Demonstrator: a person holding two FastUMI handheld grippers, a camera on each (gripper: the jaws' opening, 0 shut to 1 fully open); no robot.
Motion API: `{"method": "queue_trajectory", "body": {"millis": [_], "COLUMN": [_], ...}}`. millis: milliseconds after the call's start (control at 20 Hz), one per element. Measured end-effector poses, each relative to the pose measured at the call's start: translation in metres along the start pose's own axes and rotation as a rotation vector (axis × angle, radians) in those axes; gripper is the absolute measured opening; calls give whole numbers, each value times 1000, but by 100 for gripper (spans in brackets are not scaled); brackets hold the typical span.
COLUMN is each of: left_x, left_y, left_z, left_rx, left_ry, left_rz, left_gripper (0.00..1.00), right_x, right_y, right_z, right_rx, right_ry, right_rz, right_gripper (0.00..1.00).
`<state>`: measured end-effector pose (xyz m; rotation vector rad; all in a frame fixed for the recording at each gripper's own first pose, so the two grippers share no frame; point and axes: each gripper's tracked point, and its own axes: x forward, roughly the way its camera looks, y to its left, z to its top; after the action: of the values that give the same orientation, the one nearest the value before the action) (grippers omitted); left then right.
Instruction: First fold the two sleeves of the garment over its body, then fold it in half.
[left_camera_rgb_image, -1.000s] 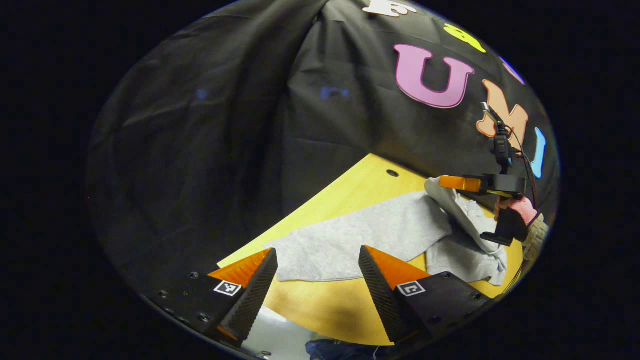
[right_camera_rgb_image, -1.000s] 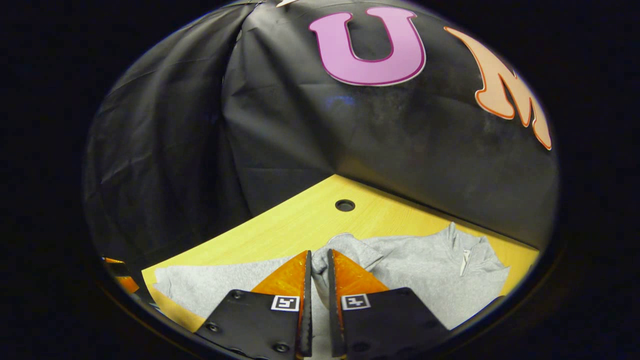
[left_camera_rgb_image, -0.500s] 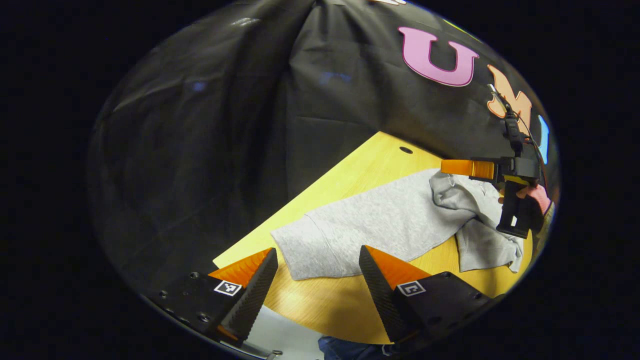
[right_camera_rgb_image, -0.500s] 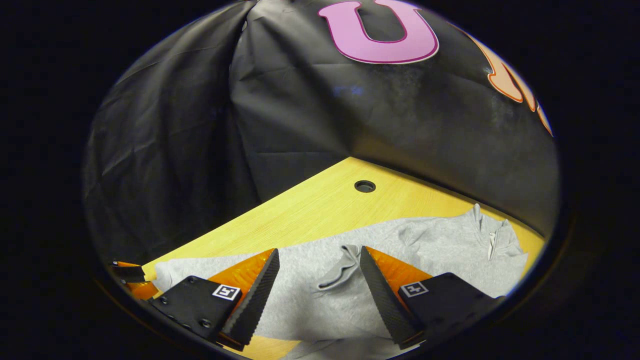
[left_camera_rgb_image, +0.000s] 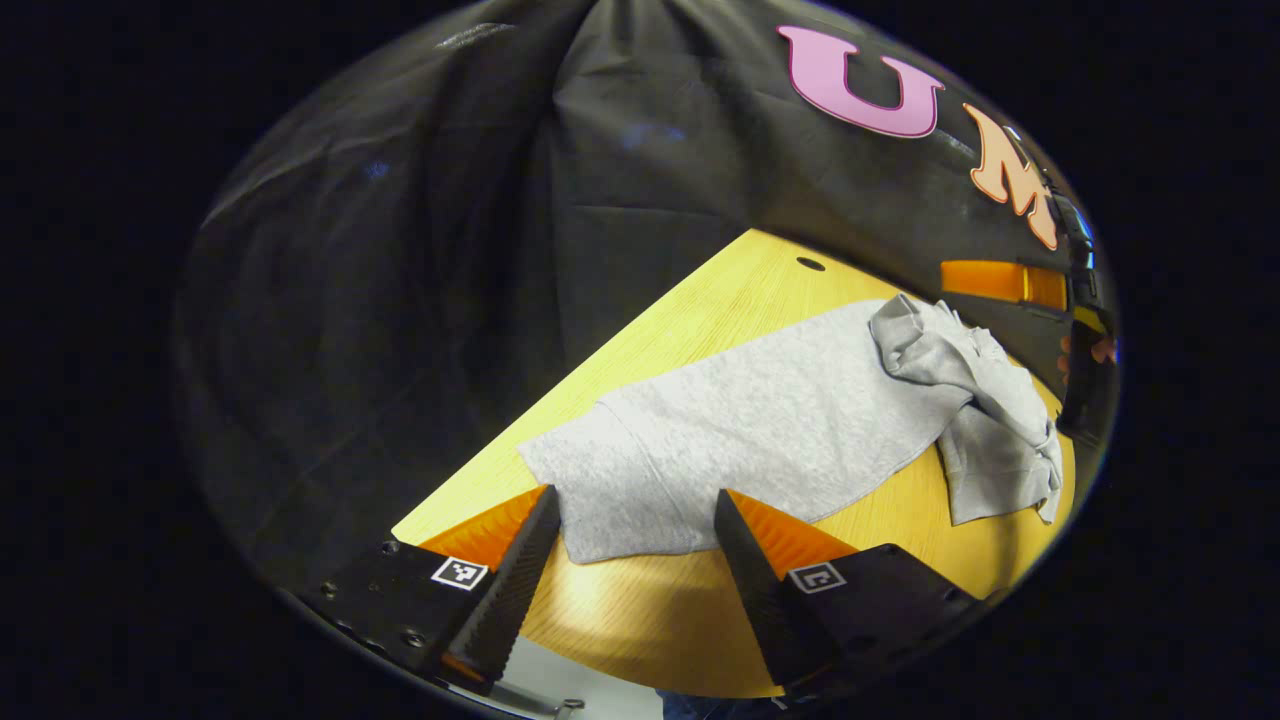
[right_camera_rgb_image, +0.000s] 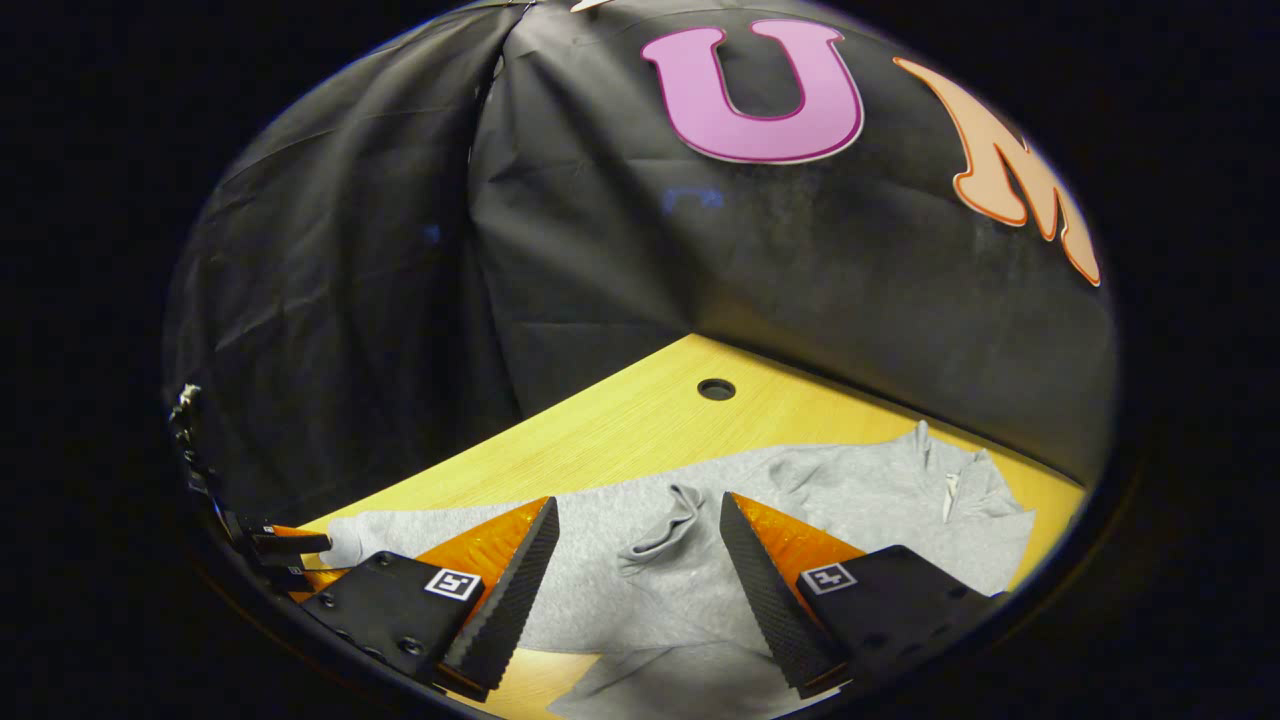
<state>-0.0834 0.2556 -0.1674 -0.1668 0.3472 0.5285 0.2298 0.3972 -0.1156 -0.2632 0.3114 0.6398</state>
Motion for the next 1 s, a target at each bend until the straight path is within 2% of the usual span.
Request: {"method": "queue_trajectory", "body": {"millis": [150,250,350,400,500,550,600,750,900,1000], "left_x": [4,5,6,7,11,11,11,14,12,10], "left_y": [-2,-2,-3,-7,-17,-18,-20,-31,-48,-64], "left_z": [-4,-1,0,1,3,2,3,2,8,24], "left_rx": [63,58,57,49,40,38,41,69,20,-16], "left_ry": [10,6,7,4,13,18,21,37,64,46], "left_rz": [11,3,-6,-15,-29,-29,-22,-48,-86,-114], "left_gripper": [84,80,71,63,36,30,17,7,1,0], "right_x": [-22,-42,-63,-74,-96,-107,-118,-150,-176,-191], "right_y": [-27,-51,-76,-88,-112,-124,-134,-163,-184,-199], "right_z": [12,16,17,15,10,5,1,-9,-21,-28], "right_rx": [9,20,26,26,31,34,37,54,89,105], "right_ry": [-30,-45,-56,-59,-57,-53,-50,-48,-41,-41], "right_rz": [-54,-99,-146,-170,-216,-239,-262,-327,-378,-410], "right_gripper": [100,100,100,100,100,100,100,100,100,100]}}
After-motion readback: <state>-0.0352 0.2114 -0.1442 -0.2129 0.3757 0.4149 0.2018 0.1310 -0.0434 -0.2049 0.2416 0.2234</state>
